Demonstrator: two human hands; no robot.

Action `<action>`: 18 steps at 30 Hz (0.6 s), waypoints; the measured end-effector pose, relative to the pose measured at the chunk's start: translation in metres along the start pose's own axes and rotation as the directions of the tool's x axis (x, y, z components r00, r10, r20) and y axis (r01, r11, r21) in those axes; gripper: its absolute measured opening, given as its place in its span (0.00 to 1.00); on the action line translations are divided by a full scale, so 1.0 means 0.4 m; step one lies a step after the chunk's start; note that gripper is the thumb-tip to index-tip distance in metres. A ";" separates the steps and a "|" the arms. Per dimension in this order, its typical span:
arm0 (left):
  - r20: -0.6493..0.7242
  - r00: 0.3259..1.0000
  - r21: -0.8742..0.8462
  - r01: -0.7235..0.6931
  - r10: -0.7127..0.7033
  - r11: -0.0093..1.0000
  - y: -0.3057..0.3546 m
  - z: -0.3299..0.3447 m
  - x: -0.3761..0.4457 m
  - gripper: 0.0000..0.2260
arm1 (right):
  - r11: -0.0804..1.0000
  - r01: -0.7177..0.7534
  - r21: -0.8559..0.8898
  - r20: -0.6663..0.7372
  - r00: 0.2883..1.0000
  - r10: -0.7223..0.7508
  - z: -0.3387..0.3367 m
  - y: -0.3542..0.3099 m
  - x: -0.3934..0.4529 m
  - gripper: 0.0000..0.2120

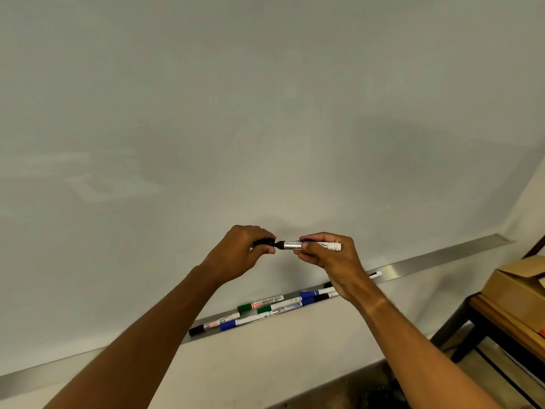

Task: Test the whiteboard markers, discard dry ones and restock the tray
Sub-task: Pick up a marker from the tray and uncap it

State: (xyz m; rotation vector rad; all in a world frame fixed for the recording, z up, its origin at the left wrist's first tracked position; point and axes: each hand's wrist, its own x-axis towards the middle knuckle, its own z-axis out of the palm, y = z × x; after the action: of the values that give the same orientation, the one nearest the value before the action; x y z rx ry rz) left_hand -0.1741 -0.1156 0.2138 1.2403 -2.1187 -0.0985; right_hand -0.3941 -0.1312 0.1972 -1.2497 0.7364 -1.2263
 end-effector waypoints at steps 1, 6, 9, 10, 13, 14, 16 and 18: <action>0.010 1.000 0.000 -0.008 0.008 1.000 0.000 0.001 0.000 0.10 | 1.000 -0.005 -0.010 0.011 1.000 0.005 0.002 0.003 0.000 0.08; 0.041 0.999 -0.002 -0.007 0.007 1.000 -0.019 0.007 -0.012 0.08 | 0.968 0.049 -0.246 0.048 0.998 -0.038 0.004 0.014 0.002 0.09; 0.040 0.999 -0.003 0.002 -0.002 1.000 -0.032 0.011 -0.028 0.08 | 0.827 0.115 -0.550 0.067 0.993 -0.094 0.004 0.017 0.004 0.10; 0.040 0.999 -0.006 0.010 -0.009 1.000 -0.036 0.013 -0.033 0.08 | 0.776 0.141 -0.614 0.086 0.990 -0.111 0.006 0.020 0.002 0.10; 0.049 0.998 -0.018 0.035 -0.034 0.999 -0.038 0.027 -0.048 0.07 | 0.565 0.259 -0.784 0.187 0.965 -0.184 0.015 0.033 -0.005 0.12; 0.058 0.998 -0.023 0.040 -0.039 0.999 -0.038 0.036 -0.054 0.08 | 0.485 0.290 -0.825 0.212 0.954 -0.210 0.018 0.038 -0.009 0.13; 0.068 0.996 -0.036 0.054 -0.051 0.998 -0.032 0.055 -0.067 0.08 | 0.367 0.328 -0.871 0.244 0.935 -0.256 0.025 0.049 -0.024 0.12; 0.081 0.995 -0.065 0.068 -0.063 0.996 -0.028 0.075 -0.080 0.08 | 0.308 0.338 -0.890 0.253 0.925 -0.284 0.025 0.064 -0.042 0.12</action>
State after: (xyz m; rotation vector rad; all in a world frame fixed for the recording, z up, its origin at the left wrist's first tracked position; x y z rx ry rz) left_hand -0.1729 -0.1038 0.1702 1.2850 -2.1238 -0.2501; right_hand -0.3821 -0.1153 0.1718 -2.4814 1.2861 -1.0409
